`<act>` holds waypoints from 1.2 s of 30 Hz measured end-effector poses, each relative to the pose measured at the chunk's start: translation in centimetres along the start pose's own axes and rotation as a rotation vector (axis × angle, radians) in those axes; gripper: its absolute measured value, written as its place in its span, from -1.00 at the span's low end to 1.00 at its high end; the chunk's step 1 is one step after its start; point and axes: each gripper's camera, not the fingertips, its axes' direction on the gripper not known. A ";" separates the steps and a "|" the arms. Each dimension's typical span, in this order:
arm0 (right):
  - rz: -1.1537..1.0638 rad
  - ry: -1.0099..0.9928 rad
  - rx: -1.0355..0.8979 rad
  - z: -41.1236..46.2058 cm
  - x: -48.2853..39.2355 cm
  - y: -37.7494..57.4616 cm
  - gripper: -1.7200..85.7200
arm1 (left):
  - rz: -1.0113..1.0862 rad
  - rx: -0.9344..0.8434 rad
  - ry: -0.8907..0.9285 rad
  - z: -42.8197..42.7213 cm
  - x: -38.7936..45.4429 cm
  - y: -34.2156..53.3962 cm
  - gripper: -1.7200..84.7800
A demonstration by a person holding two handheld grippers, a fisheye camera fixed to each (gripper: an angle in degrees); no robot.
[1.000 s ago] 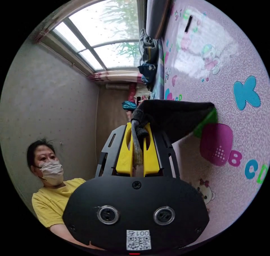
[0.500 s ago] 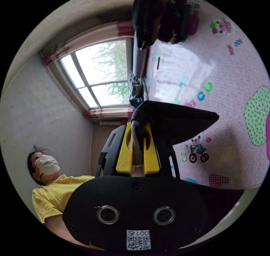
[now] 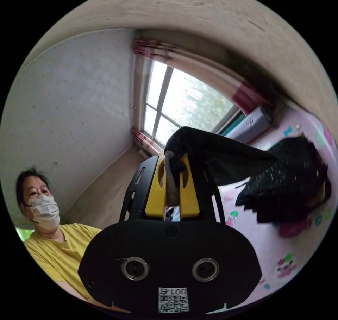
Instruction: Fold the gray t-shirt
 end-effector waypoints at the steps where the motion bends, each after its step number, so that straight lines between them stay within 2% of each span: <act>1: -0.002 -0.003 0.014 -0.2 0.5 -0.8 -0.88 | 0.051 0.012 -0.002 1.7 0.1 -1.5 -0.97; 3: 0.037 0.014 0.052 -1.0 4.3 -2.5 -0.88 | 0.069 -0.002 -0.017 4.5 -0.9 -2.9 -0.97; 6: 0.188 0.086 0.077 -2.4 12.2 -1.5 -0.87 | -0.051 -0.076 -0.078 9.4 -5.9 -2.6 -0.96; 11: 0.626 0.224 0.062 -4.6 26.0 5.2 -0.86 | -0.499 -0.209 -0.311 15.4 -18.2 4.6 -0.96; 14: 0.567 0.217 0.035 -4.8 27.3 5.7 -0.85 | -0.565 -0.159 -0.330 15.6 -19.7 6.6 -0.96; 21: 0.430 0.218 -0.020 -6.2 27.9 5.7 -0.76 | -0.603 -0.108 -0.264 14.6 -19.0 8.4 -0.90; 26: 0.449 0.126 0.115 -11.4 29.1 12.3 -0.79 | -0.675 0.188 -0.014 10.0 -17.1 15.2 -0.89; 28: 0.472 0.093 0.144 -13.5 29.3 15.8 -0.83 | -0.665 0.246 0.011 7.9 -15.3 18.6 -0.91; 30: 0.525 0.043 0.151 -16.1 29.7 21.5 -0.89 | -0.680 0.256 -0.031 5.6 -13.0 22.7 -0.94; 32: 0.591 0.035 0.147 -17.7 29.8 26.4 -0.92 | -0.774 0.211 -0.153 2.4 -9.7 29.4 -0.97; 34: 0.685 0.040 0.102 -18.6 29.7 31.2 -0.93 | -0.880 0.167 -0.252 -0.2 -6.9 34.8 -0.98; 36: 0.765 0.066 -0.026 -18.4 28.7 36.2 -0.94 | -1.000 0.170 -0.345 -2.9 -3.4 40.2 -0.99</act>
